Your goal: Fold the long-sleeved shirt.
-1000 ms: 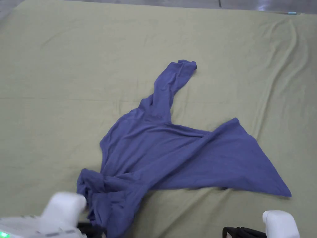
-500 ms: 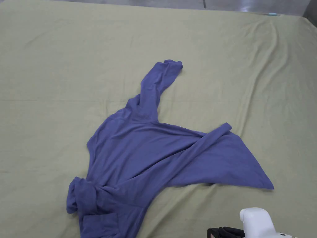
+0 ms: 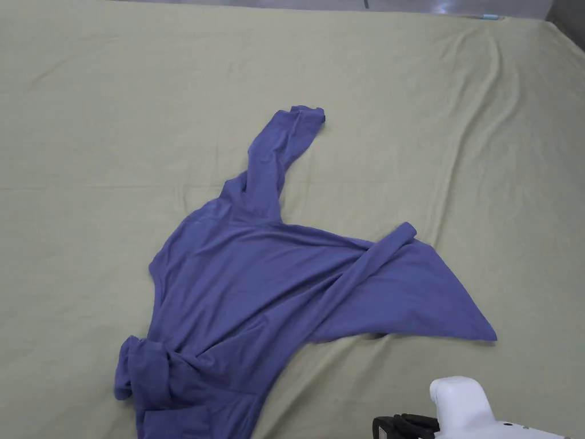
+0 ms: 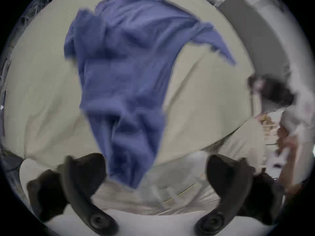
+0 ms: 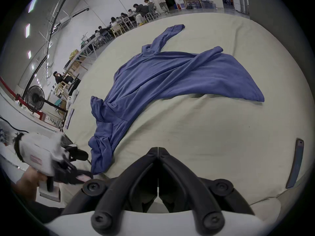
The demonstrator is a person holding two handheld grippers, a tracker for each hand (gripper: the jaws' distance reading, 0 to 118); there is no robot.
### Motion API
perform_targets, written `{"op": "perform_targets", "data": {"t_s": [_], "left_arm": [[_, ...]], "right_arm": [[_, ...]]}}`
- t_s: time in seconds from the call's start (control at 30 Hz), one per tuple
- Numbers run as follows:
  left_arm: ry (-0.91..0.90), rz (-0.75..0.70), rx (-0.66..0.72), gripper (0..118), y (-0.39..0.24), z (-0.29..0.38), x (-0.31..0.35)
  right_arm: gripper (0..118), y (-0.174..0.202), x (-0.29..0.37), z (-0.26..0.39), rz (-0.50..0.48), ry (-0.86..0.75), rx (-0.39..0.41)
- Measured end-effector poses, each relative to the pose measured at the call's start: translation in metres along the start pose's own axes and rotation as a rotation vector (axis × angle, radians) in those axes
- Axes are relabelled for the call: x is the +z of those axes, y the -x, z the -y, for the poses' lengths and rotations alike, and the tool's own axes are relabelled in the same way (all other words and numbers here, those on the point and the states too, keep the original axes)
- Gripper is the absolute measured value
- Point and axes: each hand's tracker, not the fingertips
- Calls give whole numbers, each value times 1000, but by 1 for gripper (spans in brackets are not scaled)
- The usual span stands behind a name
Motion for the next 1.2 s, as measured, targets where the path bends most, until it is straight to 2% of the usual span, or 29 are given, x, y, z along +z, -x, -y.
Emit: {"op": "perform_targets", "data": {"t_s": [0.03, 0.13, 0.2, 0.23, 0.27, 0.3, 0.37, 0.43, 0.47, 0.63, 0.67, 0.7, 0.73, 0.77, 0.93, 1.0, 1.03, 1.07, 1.1, 1.13, 1.17, 1.2], "left_arm": [[-66, 86, 1, 118, 0, -21, 4], [-223, 188, 67, 118, -3, -57, 21], [-327, 161, 77, 118, -9, -88, 27], [-311, 97, 61, 109, -11, -102, 28], [-264, 10, 20, 52, -14, -116, 29], [-274, -79, -26, 0, -17, -121, 26], [-351, -213, -3, 0, -16, -138, 16], [-332, -125, 10, 0, -3, -160, 9], [-337, -94, 65, 0, 1, -174, 7], [-444, -213, 95, 0, 29, -284, -7], [-442, -230, 102, 39, 36, -308, -16], [-398, -274, 115, 102, 34, -331, -23], [-249, -242, 124, 118, 39, -351, -37], [-328, -246, 121, 117, 40, -361, -50], [-162, -323, 95, 117, 54, -397, -109], [-132, -334, 104, 108, 52, -402, -114], [-115, -368, 101, 107, 47, -399, -115], [-143, -366, 70, 95, 45, -398, -112], [-169, -386, 28, 71, 40, -397, -106], [-189, -418, -17, 33, 30, -394, -101], [-207, -438, -63, 2, 20, -389, -96], [-206, -432, -84, 2, 13, -386, -97]], "right_arm": [[2, -2, 0, 0, 0, -1, -7], [2, -7, -2, 1, -4, 3, -29], [2, -8, -4, 1, -2, 7, -34], [2, -9, -4, 1, 1, 7, -36], [2, -11, -6, 1, 3, 8, -42], [2, -13, -7, 1, 1, 10, -50], [2, -16, -9, 0, -2, 12, -64], [2, -20, -12, -3, -2, 13, -72], [2, -21, -13, -4, -1, 14, -76], [2, -25, -16, -10, -10, 7, -97], [2, -25, -17, -12, -11, 6, -99], [2, -24, -17, -13, -12, 5, -100], [2, -23, -18, -14, -12, 6, -100], [2, -22, -18, -15, -13, 7, -99], [2, -26, -22, -25, 16, 16, -93], [2, -31, -22, -35, 34, 11, -98], [2, -33, -22, -41, 39, 9, -99], [2, -37, -22, -47, 47, 8, -102], [2, -40, -24, -57, 59, 13, -111], [2, -43, -27, -68, 85, 19, -109], [2, -47, -30, -82, 121, 26, -104], [2, -51, -34, -98, 146, 31, -95]]}}
